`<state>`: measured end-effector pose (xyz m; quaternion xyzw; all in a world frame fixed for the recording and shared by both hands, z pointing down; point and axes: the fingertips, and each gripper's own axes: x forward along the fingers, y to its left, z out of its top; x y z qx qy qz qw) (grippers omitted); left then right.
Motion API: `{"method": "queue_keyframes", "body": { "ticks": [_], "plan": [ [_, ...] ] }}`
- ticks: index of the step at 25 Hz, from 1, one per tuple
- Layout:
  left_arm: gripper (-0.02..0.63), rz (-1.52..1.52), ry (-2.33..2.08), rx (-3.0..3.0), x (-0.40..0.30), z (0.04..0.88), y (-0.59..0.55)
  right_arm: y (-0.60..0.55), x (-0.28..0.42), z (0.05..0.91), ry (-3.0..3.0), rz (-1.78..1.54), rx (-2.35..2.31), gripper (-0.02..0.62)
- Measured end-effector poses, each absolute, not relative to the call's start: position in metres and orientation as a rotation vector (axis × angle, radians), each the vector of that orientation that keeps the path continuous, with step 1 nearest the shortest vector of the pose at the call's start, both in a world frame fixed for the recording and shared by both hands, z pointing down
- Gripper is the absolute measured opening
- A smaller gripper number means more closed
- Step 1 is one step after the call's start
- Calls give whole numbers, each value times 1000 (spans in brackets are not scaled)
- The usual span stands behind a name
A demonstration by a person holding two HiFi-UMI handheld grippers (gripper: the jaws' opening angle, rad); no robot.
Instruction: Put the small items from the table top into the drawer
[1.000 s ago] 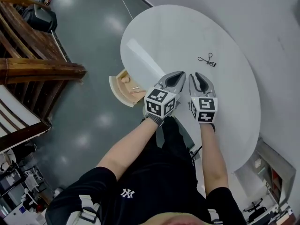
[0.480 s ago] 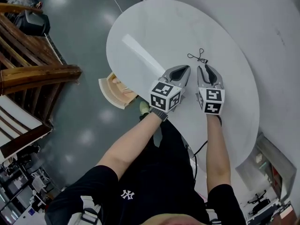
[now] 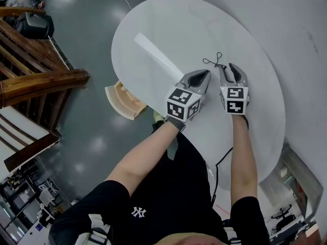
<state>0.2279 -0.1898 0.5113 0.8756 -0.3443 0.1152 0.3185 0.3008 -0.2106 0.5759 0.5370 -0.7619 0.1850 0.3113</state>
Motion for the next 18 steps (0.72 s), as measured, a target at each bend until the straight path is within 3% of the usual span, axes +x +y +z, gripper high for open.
{"method": "queue_keyframes", "body": {
  "ticks": [3,14,18],
  "plan": [
    [2,309,-915,2298,227,515,-193,-215,298,583,-2015,464,1368,158],
    [2,306,-924,2281,224,514,-197,-213,293,583,-1990,432,1315,39],
    [1,302,-919,2281,219,514,-194,-207,286,579,-1997,454,1348,35]
  ]
}}
